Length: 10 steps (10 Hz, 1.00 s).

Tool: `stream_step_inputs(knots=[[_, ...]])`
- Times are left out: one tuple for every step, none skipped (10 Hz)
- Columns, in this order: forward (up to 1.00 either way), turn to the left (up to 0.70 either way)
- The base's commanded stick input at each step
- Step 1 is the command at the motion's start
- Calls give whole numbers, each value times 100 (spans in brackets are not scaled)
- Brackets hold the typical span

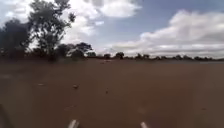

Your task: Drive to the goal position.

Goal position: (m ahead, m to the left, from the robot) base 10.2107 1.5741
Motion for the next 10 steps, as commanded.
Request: stream_step_inputs(knots=[[70,0],[70,0],[70,0],[70,0],[70,0],[70,0],[70,0],[70,0],[70,0],[70,0]])
